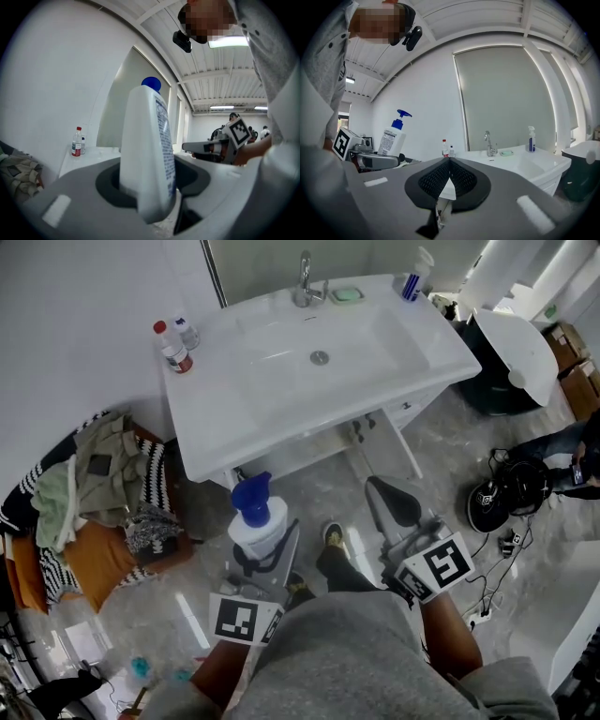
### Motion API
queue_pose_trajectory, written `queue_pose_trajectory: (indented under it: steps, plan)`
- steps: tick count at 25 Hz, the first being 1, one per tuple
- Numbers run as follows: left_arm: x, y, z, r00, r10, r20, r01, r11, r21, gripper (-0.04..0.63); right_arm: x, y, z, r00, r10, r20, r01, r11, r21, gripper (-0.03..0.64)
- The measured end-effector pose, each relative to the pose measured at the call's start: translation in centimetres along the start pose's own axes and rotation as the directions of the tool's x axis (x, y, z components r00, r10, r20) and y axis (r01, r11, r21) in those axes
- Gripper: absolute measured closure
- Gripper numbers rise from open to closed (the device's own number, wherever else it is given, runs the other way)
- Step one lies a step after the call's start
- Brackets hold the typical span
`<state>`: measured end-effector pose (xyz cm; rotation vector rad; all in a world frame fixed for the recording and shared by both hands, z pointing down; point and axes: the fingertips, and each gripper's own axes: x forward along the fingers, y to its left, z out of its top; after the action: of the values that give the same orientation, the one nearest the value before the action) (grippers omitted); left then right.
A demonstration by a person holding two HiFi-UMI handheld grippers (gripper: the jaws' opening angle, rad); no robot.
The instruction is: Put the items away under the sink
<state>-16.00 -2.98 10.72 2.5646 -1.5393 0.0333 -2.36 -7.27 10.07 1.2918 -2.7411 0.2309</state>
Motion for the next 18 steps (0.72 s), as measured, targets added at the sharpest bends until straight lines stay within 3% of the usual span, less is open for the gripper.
queue_pose_trajectory:
  steps: [18]
  plan:
    - [10.7,-3.2,-0.4,0.996,-0.08,-0.032,0.081,0.996,0.027,0.382,1.6,-10.1,-0.7,0.999,-0.039,-0.002,0.039,0.998,0.05,0.617]
